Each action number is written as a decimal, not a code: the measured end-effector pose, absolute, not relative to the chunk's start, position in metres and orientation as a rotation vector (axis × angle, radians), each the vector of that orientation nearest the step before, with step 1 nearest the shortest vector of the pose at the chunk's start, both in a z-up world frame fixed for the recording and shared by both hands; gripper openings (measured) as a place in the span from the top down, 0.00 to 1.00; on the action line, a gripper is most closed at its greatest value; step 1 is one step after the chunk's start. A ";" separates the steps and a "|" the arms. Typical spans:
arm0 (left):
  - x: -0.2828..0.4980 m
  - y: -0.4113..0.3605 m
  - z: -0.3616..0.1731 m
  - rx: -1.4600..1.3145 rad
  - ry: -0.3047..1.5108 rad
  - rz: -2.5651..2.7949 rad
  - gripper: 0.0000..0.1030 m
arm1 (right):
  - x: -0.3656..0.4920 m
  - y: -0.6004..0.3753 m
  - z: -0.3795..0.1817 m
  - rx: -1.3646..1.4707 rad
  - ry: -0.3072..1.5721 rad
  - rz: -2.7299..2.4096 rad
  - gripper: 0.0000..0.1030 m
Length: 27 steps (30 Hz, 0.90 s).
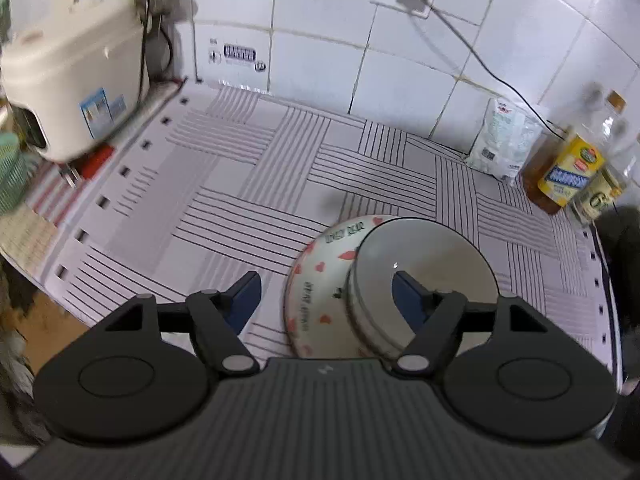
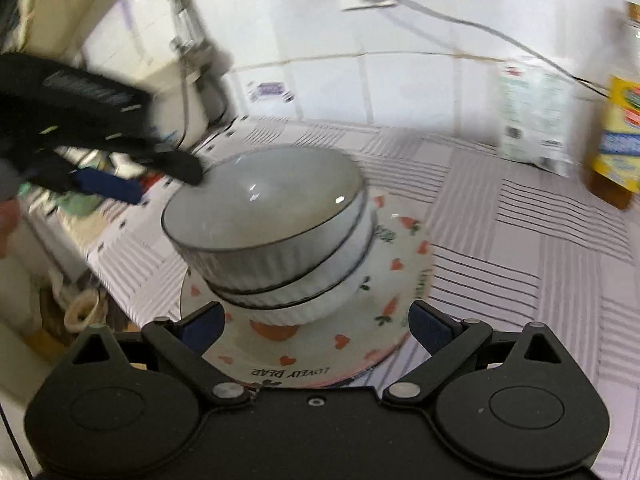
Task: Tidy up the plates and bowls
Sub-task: 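Open both grippers and withdraw them from the bowls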
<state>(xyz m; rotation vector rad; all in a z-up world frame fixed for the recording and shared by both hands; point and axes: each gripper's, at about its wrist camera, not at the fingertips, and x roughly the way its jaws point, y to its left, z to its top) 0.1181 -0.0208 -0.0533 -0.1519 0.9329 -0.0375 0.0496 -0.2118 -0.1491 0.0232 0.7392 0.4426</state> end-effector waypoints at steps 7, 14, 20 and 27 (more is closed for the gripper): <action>0.080 -0.005 -0.013 -0.093 0.860 -0.013 0.25 | 0.022 -0.229 -0.116 0.097 0.722 0.304 0.03; 0.046 0.006 0.020 -0.056 0.790 -0.054 0.07 | -0.011 -0.234 -0.082 0.123 0.690 0.202 0.03; 0.023 0.009 0.034 -0.022 0.765 -0.061 0.04 | -0.044 -0.225 -0.041 0.056 0.630 0.124 0.03; -0.004 0.004 0.043 0.042 0.766 -0.100 0.04 | -0.080 -0.226 -0.009 0.122 0.563 0.008 0.03</action>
